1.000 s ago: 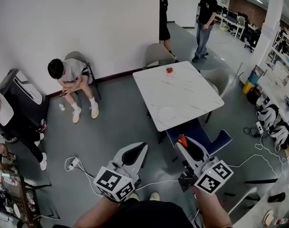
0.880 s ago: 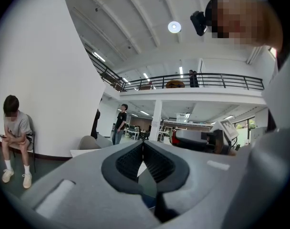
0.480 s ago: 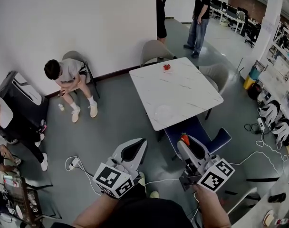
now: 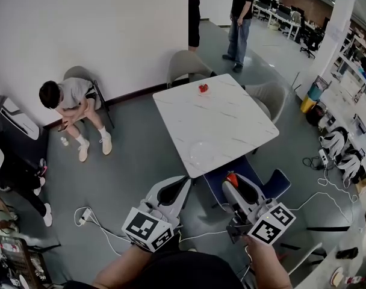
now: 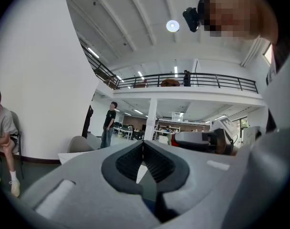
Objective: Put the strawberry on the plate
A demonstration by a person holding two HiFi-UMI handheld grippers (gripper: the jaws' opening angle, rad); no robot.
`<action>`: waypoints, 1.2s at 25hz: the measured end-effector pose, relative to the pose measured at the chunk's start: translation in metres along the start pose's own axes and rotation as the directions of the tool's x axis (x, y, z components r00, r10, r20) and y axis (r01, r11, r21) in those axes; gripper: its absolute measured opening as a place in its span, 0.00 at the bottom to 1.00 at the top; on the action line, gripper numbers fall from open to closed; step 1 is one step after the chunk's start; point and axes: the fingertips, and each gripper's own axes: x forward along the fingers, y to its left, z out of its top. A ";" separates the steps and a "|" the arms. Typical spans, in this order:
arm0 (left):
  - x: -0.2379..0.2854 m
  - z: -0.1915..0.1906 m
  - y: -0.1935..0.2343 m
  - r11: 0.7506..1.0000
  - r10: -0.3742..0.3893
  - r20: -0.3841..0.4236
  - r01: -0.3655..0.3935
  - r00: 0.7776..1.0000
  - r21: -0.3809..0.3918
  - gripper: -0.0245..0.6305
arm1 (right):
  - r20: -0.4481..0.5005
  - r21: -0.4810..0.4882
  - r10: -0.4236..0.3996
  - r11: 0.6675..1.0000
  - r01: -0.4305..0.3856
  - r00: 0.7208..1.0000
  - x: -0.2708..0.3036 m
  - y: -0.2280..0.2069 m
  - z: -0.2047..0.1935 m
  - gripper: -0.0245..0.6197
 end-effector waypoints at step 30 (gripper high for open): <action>0.165 -0.083 0.181 0.976 -0.219 -0.089 0.218 0.972 -0.031 0.05 | -0.268 -0.202 -0.362 0.927 0.315 0.893 0.177 -0.197 -0.088 0.25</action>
